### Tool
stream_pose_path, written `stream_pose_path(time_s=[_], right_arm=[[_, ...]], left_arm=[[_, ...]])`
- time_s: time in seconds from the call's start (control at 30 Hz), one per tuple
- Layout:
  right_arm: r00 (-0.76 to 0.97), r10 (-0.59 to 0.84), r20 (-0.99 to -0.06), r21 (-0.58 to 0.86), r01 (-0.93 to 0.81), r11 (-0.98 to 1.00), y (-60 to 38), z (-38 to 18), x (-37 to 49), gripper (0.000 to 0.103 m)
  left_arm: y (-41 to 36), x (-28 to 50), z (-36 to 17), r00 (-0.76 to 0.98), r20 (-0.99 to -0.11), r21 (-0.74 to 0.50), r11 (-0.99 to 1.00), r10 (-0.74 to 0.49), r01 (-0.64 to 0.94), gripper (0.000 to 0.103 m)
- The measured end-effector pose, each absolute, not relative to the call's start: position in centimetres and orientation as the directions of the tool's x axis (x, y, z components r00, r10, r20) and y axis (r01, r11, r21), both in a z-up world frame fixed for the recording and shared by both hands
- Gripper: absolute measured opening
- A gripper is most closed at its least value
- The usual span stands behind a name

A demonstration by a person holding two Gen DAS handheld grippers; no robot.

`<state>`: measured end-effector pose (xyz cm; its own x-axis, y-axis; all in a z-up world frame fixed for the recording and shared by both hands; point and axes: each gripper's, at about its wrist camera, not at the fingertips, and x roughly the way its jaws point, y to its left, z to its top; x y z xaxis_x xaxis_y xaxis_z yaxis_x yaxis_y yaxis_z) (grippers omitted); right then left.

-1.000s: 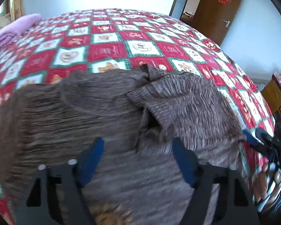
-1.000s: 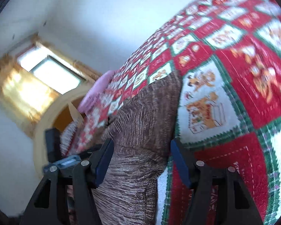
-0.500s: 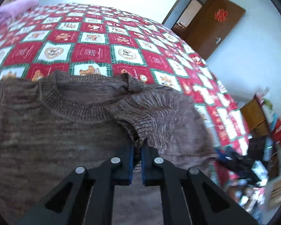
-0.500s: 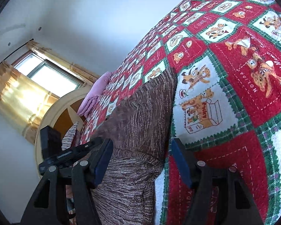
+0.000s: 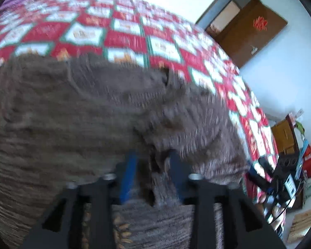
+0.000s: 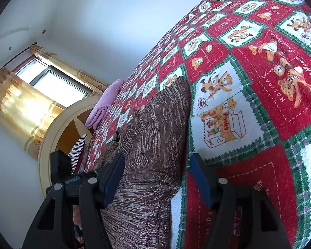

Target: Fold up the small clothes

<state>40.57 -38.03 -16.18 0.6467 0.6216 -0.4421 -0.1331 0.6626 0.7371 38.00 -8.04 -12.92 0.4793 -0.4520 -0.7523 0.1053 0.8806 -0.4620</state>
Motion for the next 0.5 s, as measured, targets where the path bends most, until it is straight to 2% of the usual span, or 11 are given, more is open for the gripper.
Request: stream_pose_path(time_s=[0.03, 0.13, 0.2, 0.23, 0.27, 0.4, 0.43, 0.47, 0.5], right_arm=[[0.646, 0.620, -0.444, 0.735, -0.133, 0.665, -38.0, -16.2, 40.6, 0.066], [0.646, 0.618, -0.448, 0.730, -0.135, 0.670, -37.7, -16.0, 40.6, 0.068], [0.645, 0.616, -0.452, 0.725, -0.136, 0.675, -37.6, -16.0, 40.7, 0.068], [0.645, 0.616, -0.452, 0.725, -0.137, 0.675, -37.5, -16.0, 40.7, 0.068], [0.645, 0.616, -0.453, 0.724, -0.137, 0.676, -37.5, -16.0, 40.7, 0.068], [0.642, 0.616, -0.458, 0.723, -0.135, 0.678, -37.3, -16.1, 40.9, 0.068], [0.641, 0.614, -0.461, 0.720, -0.133, 0.681, -37.2, -16.1, 40.9, 0.068], [0.639, 0.612, -0.467, 0.716, -0.133, 0.685, -37.1, -16.1, 41.0, 0.068], [0.638, 0.609, -0.472, 0.711, -0.132, 0.690, -36.9, -16.1, 41.1, 0.068]], left_arm=[[-7.5, 38.2, -12.4, 0.514, -0.737, -0.455, 0.884, -0.439, 0.101, 0.065], [-6.9, 39.7, -12.3, 0.542, -0.726, -0.453, 0.887, -0.424, 0.088, 0.067], [-7.1, 41.0, -13.1, 0.517, -0.746, -0.439, 0.894, -0.421, 0.094, 0.054], [-7.6, 41.6, -13.4, 0.507, -0.756, -0.423, 0.900, -0.414, 0.105, 0.039], [-8.1, 41.9, -13.8, 0.496, -0.768, -0.405, 0.907, -0.406, 0.117, 0.034], [-9.5, 41.9, -14.5, 0.486, -0.785, -0.357, 0.922, -0.384, 0.152, 0.031], [-9.8, 41.6, -14.3, 0.490, -0.781, -0.346, 0.922, -0.387, 0.176, 0.023], [-10.0, 41.4, -14.3, 0.481, -0.777, -0.353, 0.914, -0.406, 0.201, 0.004], [-10.2, 41.2, -14.1, 0.470, -0.776, -0.354, 0.907, -0.421, 0.229, 0.005]])
